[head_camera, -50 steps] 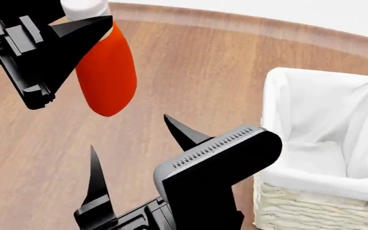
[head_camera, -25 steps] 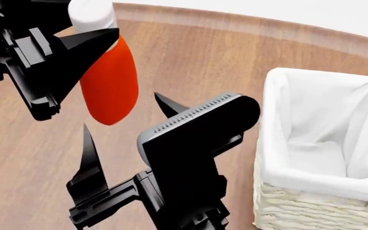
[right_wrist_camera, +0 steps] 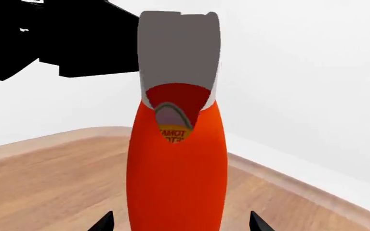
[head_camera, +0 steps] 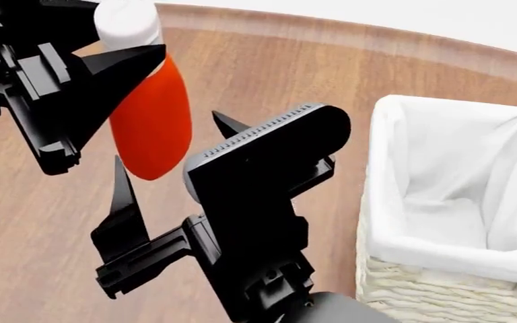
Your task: Pick up the ketchup, and put it in the basket.
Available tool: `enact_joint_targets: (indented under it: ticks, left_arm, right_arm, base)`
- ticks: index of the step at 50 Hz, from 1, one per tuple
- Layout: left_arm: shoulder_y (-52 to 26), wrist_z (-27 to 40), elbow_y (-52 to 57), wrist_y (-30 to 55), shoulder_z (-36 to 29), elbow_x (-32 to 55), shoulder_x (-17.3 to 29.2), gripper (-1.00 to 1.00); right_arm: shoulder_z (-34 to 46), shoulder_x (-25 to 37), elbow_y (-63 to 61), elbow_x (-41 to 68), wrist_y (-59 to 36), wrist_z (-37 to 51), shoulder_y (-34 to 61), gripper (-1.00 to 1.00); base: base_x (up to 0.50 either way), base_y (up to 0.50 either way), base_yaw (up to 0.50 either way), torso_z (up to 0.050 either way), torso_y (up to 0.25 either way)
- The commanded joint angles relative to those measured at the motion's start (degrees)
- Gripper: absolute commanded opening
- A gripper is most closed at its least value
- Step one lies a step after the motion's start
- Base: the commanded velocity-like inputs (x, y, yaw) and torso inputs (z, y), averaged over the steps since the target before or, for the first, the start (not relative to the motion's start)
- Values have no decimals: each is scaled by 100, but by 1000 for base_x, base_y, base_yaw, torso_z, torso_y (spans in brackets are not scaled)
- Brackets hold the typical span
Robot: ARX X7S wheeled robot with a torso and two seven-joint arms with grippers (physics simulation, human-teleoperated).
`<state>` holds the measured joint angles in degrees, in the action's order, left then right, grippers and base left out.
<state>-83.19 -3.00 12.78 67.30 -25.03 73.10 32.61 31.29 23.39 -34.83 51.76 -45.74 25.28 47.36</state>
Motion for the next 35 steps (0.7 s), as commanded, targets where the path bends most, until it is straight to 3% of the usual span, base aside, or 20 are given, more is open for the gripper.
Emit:
enact_joint_targets:
  ticks: [1, 35]
  left_arm:
    - [-160, -34, -374, -207, 100, -144, -89, -100]
    - [-168, 81, -333, -215, 89, 16, -120, -100]
  right_arm:
    - [-79, -171, 604, -279, 297, -266, 188, 100]
    - [105, -374, 1064, -495, 659, -514, 216, 100]
  base:
    - [0, 0, 0, 0, 0]
    - [0, 0, 0, 0, 0]
